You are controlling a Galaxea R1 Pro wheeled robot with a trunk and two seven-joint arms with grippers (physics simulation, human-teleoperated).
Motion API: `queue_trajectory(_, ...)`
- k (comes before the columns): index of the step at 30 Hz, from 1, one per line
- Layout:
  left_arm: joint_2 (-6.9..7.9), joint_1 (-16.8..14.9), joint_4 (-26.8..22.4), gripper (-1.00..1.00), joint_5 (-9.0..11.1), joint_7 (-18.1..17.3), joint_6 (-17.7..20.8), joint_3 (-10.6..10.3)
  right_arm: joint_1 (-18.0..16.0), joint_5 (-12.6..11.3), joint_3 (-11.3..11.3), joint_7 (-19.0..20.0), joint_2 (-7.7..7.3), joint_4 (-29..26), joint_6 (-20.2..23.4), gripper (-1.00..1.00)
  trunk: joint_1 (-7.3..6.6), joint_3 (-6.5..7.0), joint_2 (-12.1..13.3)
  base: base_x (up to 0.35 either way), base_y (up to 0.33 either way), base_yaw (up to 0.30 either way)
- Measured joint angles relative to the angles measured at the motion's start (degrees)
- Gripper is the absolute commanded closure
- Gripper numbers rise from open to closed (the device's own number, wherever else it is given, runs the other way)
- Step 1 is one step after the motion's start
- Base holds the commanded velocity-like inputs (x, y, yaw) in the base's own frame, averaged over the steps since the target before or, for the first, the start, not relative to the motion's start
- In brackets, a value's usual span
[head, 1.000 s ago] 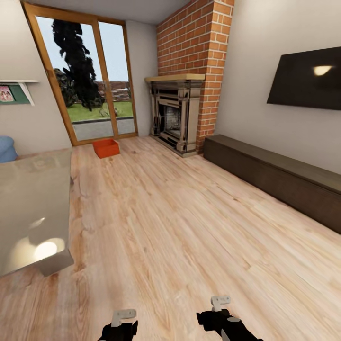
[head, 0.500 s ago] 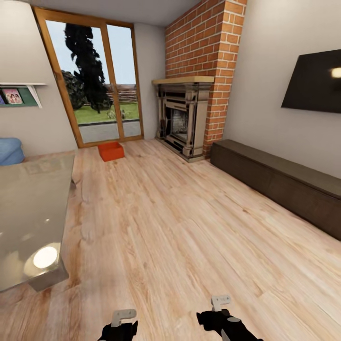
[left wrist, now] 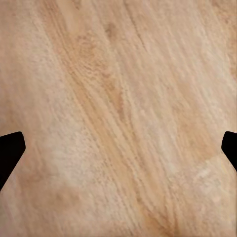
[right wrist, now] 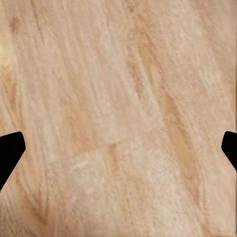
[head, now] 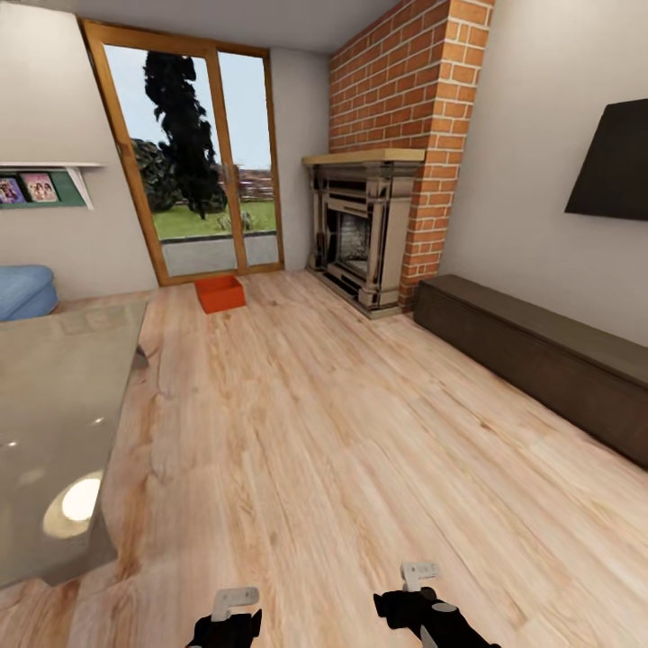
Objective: Move the two storage containers from the living room to the garage. In the garage, place one container on the floor and stack the other container on top of it (either order is fine).
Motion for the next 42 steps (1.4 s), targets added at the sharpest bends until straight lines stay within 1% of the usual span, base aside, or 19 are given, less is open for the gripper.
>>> queue_trajectory(26,0.00,0.0,0.0,-1.00,0.0,0.0,0.0,0.0,0.0,0.0,0.0,0.1,0.00,0.0,0.0,-1.00,0.00,1.11,0.0,0.343,-0.009,0.082)
queue_trajectory(42,0.00,0.0,0.0,-1.00,0.0,0.0,0.0,0.0,0.0,0.0,0.0,0.1,-0.09,0.0,-0.1,-1.00,0.00,1.26,0.0,0.344,0.000,0.010)
